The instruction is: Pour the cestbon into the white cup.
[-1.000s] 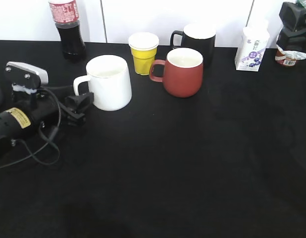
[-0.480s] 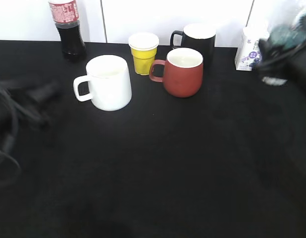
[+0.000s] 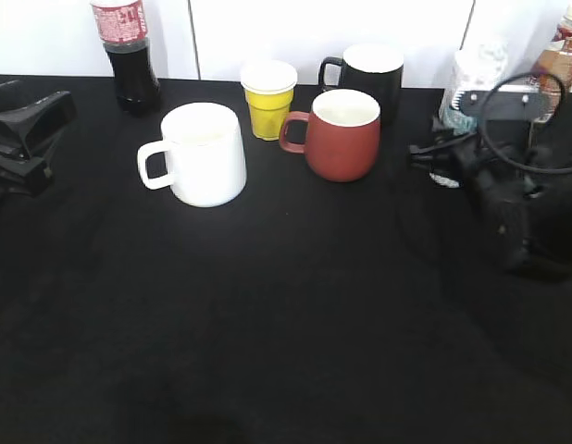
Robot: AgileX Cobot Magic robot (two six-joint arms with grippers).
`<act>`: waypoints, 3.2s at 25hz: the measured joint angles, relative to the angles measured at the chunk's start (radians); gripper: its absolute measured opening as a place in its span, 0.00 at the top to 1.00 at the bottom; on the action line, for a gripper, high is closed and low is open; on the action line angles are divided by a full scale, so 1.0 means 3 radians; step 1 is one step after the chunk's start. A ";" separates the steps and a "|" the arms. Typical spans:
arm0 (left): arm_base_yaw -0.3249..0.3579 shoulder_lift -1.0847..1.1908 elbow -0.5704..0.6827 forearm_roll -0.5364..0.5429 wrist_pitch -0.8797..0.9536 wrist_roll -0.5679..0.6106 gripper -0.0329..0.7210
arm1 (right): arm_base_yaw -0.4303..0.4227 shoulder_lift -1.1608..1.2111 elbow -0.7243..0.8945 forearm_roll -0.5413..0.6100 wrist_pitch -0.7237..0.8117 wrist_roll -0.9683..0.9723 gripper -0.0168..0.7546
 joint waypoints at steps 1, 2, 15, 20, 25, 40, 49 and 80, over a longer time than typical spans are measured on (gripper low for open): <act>0.0000 0.0000 0.0000 0.0000 0.0000 0.0000 0.37 | 0.0000 0.0000 -0.0030 0.0055 0.0048 0.0028 0.34; 0.0000 0.0000 0.0000 0.0000 -0.0003 0.0000 0.37 | 0.0000 -0.0003 -0.0037 0.0067 0.0132 0.0037 0.34; 0.0000 -0.0003 0.0000 0.0018 -0.0052 -0.0006 0.38 | 0.0000 -0.0325 -0.0032 0.0347 0.1013 -0.0319 0.22; 0.0000 -0.0003 0.0000 0.0021 -0.0052 -0.0006 0.38 | 0.0000 -0.0519 -0.0029 0.0524 0.1596 -0.0413 0.22; 0.0000 -0.0003 0.0000 0.0029 -0.0021 -0.0006 0.38 | 0.0000 -0.0852 -0.0029 0.1332 0.2240 -0.1303 0.22; -0.0524 -0.1772 -0.1475 -0.0190 0.5499 -0.0421 0.38 | 0.0000 -0.2914 -0.0098 -0.0307 0.5803 -0.0394 0.22; -0.0544 -0.3809 -0.1317 -0.0190 0.7052 -0.0095 0.38 | 0.0000 -0.5429 -0.0084 -0.1461 0.7191 0.0911 0.22; 0.0741 -0.4542 -0.0741 -0.0358 0.6950 0.0106 0.38 | -0.1102 -0.6983 0.0908 -0.2295 0.7270 0.1338 0.22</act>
